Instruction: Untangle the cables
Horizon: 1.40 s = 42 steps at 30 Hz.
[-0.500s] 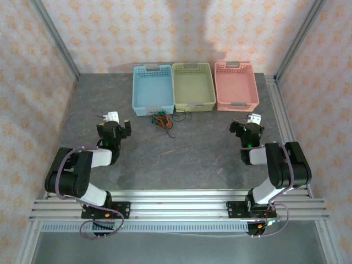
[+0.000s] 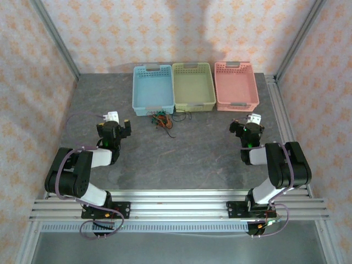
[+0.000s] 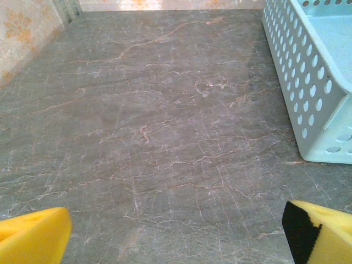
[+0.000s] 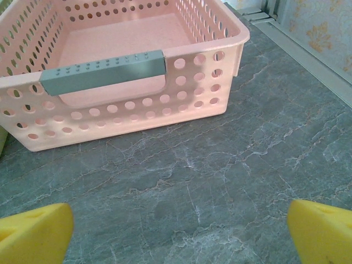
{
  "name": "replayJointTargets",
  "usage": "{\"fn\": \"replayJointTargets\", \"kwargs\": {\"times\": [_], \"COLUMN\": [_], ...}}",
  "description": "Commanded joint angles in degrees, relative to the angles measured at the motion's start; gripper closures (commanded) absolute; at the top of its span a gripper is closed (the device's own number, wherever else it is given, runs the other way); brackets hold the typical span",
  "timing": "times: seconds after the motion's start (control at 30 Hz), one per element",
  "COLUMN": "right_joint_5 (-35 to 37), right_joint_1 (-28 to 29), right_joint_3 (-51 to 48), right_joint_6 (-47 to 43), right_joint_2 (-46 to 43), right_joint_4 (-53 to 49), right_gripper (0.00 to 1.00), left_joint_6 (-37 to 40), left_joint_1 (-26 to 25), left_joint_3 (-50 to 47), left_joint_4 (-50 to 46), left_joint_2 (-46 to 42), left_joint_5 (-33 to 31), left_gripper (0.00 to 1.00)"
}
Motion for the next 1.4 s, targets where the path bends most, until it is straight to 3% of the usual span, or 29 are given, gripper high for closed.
{"fn": "replayJointTargets", "kwargs": {"times": [0.0, 0.53, 0.77, 0.87, 0.97, 1.07, 1.1, 1.2, 1.27, 1.37], "right_joint_5": [-0.3, -0.1, -3.4, -3.5, -3.4, -0.2, 1.3, 3.3, 3.4, 3.7], "right_joint_1": [-0.3, -0.3, 0.1, 0.1, 0.0, 0.0, -0.1, -0.2, -0.2, -0.2], "right_joint_3": [0.4, 0.3, -1.0, -0.8, -0.6, 0.3, 0.8, 0.4, 0.5, 0.4], "right_joint_6": [-0.3, -0.4, -1.9, -1.9, -1.9, -0.6, 0.1, 1.2, 1.2, 1.0], "right_joint_2": [-1.2, -1.2, -1.3, -1.3, -1.2, -1.1, -1.1, -1.1, -1.1, -1.0], "right_joint_4": [0.9, 1.0, 3.4, 2.9, 2.8, 1.5, 0.2, 0.8, 0.7, 1.0], "right_gripper": [0.01, 0.01, 0.01, 0.01, 0.01, 0.01, 0.01, 0.01, 0.01, 0.01], "left_joint_6": [-0.4, -0.4, -0.5, -1.2, -1.5, -8.5, -10.3, -14.8, -23.5, -26.0], "left_joint_1": [0.5, 0.5, 0.4, -0.9, -2.0, -2.0, -1.6, -1.2, -0.7, 1.3], "left_joint_3": [0.1, 0.1, 0.0, -0.2, 0.2, 2.6, 2.8, 0.8, 0.7, 1.5], "left_joint_4": [1.8, 1.8, 1.9, 1.6, -4.9, -17.8, -20.9, -21.8, -26.2, -30.1], "left_joint_2": [0.0, 0.0, 0.0, -1.2, -7.8, -16.8, -19.8, -26.2, -28.9, -30.3], "left_joint_5": [-1.3, -1.3, -1.6, -7.8, -11.0, -15.4, -13.7, -10.0, -12.8, -5.0], "left_gripper": [0.00, 0.00, 0.00, 0.00, 0.00, 0.00, 0.00, 0.00, 0.00, 0.00]}}
